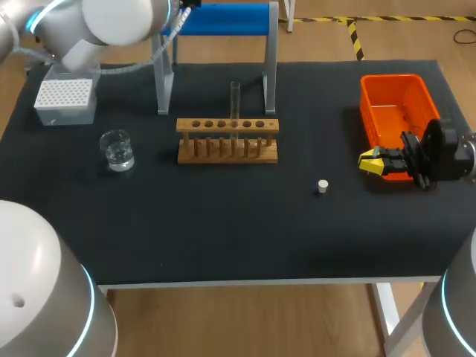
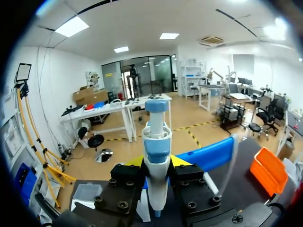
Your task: Invert the test tube, pick up the pipette, mount the tip to pipette, aspirate from beaker and dispense into the tube, eject the tip, return the pipette, and cap with the stopper.
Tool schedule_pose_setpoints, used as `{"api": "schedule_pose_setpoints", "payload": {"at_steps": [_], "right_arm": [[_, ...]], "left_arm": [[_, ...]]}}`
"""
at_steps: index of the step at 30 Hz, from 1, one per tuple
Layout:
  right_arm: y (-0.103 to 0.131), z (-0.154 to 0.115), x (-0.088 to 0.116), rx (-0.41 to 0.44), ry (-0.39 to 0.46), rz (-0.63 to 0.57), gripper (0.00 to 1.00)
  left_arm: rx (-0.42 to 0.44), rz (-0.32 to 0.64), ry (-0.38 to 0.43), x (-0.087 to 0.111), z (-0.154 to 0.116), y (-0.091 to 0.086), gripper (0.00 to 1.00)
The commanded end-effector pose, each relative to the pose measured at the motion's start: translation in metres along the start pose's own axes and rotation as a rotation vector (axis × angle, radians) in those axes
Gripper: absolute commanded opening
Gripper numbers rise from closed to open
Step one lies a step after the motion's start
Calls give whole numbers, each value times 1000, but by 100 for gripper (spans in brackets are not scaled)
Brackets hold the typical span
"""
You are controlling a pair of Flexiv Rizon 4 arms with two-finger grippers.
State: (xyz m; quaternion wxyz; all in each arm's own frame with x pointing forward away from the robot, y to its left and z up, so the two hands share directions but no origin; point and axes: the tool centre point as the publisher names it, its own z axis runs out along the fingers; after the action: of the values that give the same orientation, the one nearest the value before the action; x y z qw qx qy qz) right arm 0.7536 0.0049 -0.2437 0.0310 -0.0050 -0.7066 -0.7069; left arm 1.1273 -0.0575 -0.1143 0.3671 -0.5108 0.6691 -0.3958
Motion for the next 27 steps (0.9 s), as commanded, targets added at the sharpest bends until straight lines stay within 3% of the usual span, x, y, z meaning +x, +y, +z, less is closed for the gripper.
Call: {"api": "schedule_pose_setpoints", "payload": {"at_steps": [1,18,22,27], "right_arm": [[0,0,1,1,0,0,0],[0,0,1,1,0,0,0],[0,0,1,1,0,0,0],[0,0,1,1,0,0,0]], "left_arm": [[-10,34,116,-7,-33,2,0],[-68,38,427,16,-130,27,0],[-79,50,599,27,-146,27,0],[-79,50,599,27,-146,27,0]]}}
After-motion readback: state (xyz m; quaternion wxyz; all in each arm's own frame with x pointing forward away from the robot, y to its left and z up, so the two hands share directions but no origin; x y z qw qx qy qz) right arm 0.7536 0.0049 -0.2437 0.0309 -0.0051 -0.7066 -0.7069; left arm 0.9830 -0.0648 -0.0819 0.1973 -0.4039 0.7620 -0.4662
